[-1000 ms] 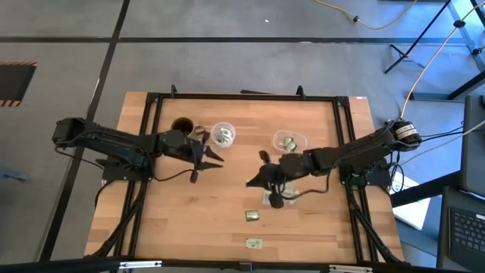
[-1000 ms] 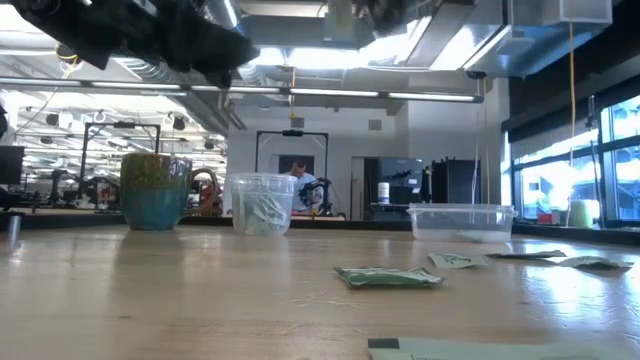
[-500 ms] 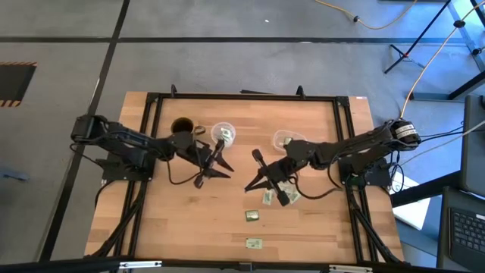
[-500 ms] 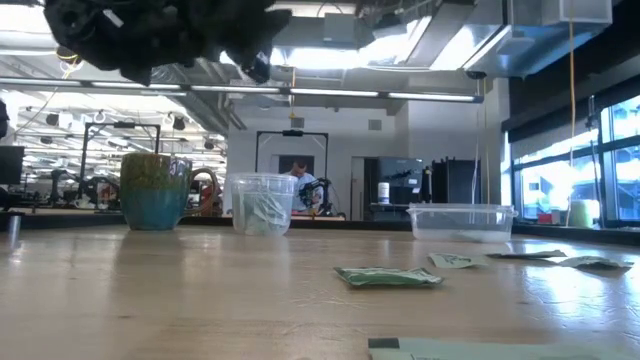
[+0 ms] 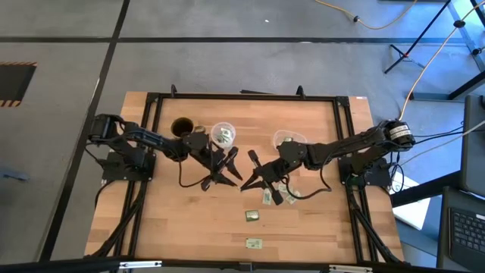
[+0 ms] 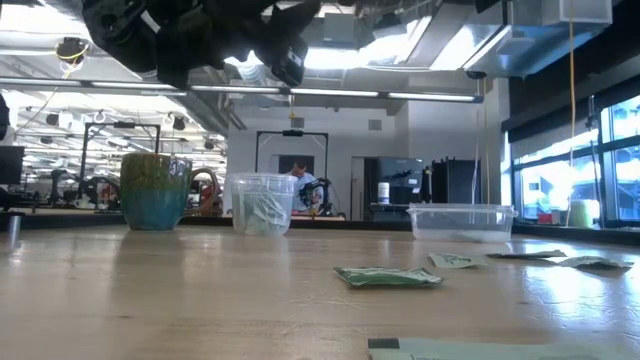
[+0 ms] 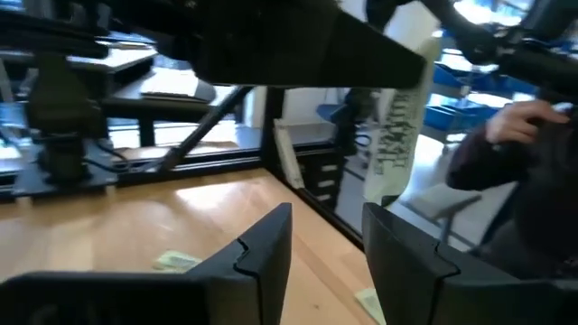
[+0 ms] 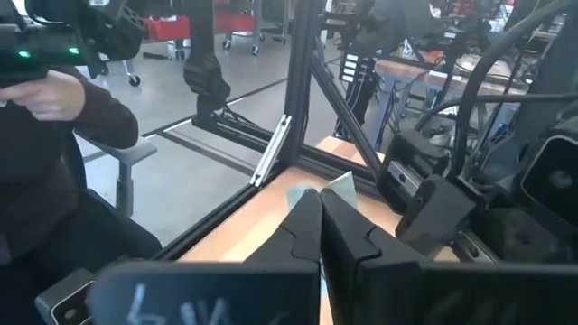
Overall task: Pick and place items into bin
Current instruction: Put the white stevia packet into the left transparent bin
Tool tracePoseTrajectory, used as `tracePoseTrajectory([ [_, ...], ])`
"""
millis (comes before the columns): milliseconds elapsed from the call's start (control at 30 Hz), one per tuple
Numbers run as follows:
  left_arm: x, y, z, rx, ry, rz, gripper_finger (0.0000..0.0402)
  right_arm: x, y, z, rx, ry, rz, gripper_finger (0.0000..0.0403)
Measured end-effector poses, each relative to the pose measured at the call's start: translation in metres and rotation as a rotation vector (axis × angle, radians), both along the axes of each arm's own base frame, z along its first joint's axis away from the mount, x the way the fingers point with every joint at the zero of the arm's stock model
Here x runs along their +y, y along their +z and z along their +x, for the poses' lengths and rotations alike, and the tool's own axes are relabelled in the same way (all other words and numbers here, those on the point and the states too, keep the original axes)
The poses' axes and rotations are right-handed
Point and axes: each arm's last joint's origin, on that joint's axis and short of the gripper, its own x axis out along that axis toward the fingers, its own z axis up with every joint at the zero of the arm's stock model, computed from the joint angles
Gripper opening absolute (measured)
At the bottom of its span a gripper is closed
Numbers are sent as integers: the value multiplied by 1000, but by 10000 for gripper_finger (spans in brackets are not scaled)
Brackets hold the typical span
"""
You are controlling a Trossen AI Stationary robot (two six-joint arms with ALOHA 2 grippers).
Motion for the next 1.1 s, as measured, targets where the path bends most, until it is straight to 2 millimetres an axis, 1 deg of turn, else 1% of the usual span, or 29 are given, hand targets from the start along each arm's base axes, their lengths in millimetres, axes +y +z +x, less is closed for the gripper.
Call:
tracePoseTrajectory([
  [233,0,0,0,-2,-20,0,132,0,1,0,-6,6,3,0],
  [367,-1,0,0,-5,-23,6,130,0,5,0,-52,7,12,0],
  [533,-4,1,-1,-34,-71,28,128,-1,5,1,-55,4,11,0],
  [700,-7,3,-2,-68,-83,53,128,-1,2,2,-33,4,10,0],
  [1100,-7,11,-2,-149,-79,49,125,-2,-1,2,9,-8,24,0],
])
